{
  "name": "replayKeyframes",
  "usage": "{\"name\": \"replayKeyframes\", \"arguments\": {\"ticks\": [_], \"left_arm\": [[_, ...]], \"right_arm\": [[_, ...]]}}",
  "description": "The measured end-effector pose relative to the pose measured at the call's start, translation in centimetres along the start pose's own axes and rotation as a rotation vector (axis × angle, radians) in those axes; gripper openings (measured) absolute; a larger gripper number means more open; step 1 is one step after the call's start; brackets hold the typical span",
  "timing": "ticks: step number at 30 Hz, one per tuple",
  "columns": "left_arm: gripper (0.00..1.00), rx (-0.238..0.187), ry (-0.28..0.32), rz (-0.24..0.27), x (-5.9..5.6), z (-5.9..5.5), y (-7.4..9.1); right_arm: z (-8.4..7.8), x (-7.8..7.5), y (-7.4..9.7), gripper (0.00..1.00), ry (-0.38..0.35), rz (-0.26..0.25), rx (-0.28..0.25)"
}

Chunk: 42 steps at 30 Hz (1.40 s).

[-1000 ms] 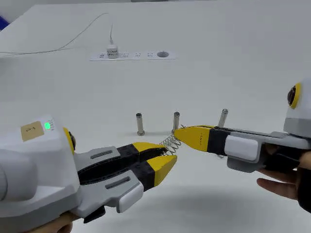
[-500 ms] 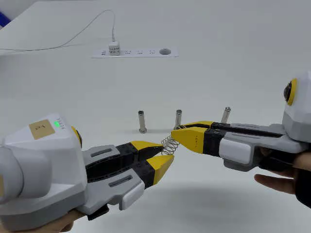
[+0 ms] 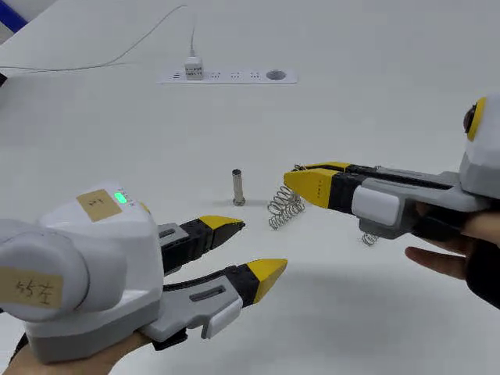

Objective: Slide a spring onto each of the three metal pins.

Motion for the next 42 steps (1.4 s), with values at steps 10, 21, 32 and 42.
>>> {"name": "replayKeyframes", "arguments": {"ticks": [10,21,32,42], "left_arm": [[0.44,0.015,0.006,0.035,0.6,-0.3,0.1],[0.53,0.017,0.021,0.057,0.9,-0.5,0.0],[0.58,0.031,0.019,0.073,1.1,-0.6,0.0],[0.62,0.019,0.030,0.082,1.0,-0.4,0.0]], "right_arm": [[1.3,-1.0,-2.5,0.11,0.060,-0.019,-0.027],[1.4,-2.1,-4.6,0.11,0.143,-0.021,-0.006],[0.6,-3.5,-6.7,0.11,0.240,-0.054,0.018],[-0.4,-4.6,-7.8,0.11,0.256,-0.089,0.030]]}}
Point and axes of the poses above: the centre of the closed fingertips' face, and the gripper's own axes: y roughly backward along the fingers, x roughly to its left, z roughly out of its top, the point moved 8 cm from there along y, roughly backward along the fingers, and after that the axes turned 8 degrees about -x, right-handed, at the moved point
